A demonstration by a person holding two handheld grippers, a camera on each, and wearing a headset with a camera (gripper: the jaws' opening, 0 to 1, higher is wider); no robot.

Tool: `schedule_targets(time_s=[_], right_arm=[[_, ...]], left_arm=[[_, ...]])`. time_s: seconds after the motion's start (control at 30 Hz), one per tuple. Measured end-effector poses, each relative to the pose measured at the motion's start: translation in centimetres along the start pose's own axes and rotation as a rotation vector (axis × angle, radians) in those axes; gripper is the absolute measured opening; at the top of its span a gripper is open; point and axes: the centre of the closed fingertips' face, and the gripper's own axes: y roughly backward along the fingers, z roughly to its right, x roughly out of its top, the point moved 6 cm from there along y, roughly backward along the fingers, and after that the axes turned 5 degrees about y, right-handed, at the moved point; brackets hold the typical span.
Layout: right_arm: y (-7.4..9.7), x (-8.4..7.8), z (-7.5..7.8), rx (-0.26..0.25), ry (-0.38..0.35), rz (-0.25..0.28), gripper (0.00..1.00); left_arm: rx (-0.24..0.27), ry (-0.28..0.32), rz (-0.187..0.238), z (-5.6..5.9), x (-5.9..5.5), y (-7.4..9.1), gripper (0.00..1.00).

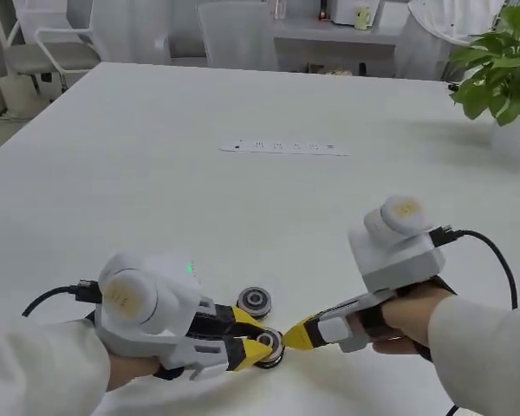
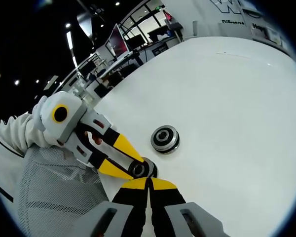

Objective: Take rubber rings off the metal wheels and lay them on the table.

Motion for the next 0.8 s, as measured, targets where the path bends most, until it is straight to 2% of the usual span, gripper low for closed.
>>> schedule_targets(time_s=[0.33, 0.8], right_arm=[[-0.03, 0.06, -0.2, 0.009, 0.002, 0.003, 0.0], [-0.01, 0.29, -0.5, 0.022, -0.002, 0.005, 0.0]], left_arm=[[-0.002, 0.003, 0.015, 0.01, -0.1, -0.03, 0.08], [-0.004, -0.005, 0.015, 0.02, -0.11, -0.07, 0.08]])
